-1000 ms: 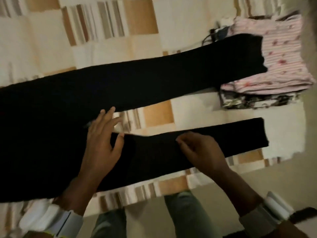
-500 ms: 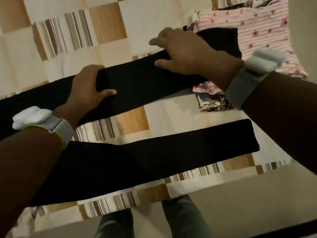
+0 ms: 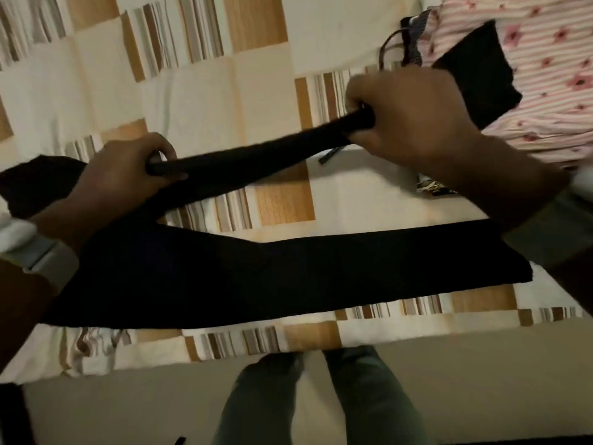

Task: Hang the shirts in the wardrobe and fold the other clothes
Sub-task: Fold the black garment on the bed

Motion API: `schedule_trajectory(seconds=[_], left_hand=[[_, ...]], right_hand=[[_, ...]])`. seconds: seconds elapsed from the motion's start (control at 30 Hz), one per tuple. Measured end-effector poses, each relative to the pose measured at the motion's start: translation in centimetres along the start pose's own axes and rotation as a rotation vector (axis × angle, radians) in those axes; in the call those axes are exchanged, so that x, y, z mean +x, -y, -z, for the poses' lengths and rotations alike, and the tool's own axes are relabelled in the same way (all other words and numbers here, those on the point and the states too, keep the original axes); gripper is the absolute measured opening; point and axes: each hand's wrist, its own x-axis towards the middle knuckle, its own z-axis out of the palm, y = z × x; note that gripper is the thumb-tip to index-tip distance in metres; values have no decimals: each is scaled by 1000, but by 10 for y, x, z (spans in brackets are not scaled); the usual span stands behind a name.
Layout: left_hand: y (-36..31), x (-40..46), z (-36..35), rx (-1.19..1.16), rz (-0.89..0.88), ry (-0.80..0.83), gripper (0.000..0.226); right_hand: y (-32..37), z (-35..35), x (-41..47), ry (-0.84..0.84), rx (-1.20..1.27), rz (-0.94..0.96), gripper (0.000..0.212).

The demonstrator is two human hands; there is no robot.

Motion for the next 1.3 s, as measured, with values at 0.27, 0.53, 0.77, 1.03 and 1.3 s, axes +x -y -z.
schedule_trajectory(seconds=[0.27,0.53,0.77,1.03,1.3], left_hand=[[35,-81,-63,189,-120,253,52],[73,-104,-76,192,-68,60,39],[61,-141,-96,117,-142,67,45],[83,-147,-125,-137,-17,358,31],[200,-189,-100,-867,644,-630,27]], right_hand=[[14,-92,-116,381,-88,25,28],[5,-125,-146,316,-184,-70,30],[-13,-108,-186,49,-177,30,23],[28,-120,-197,575,-406,-726,63],[227,-120,-77,488,327,-479,33]])
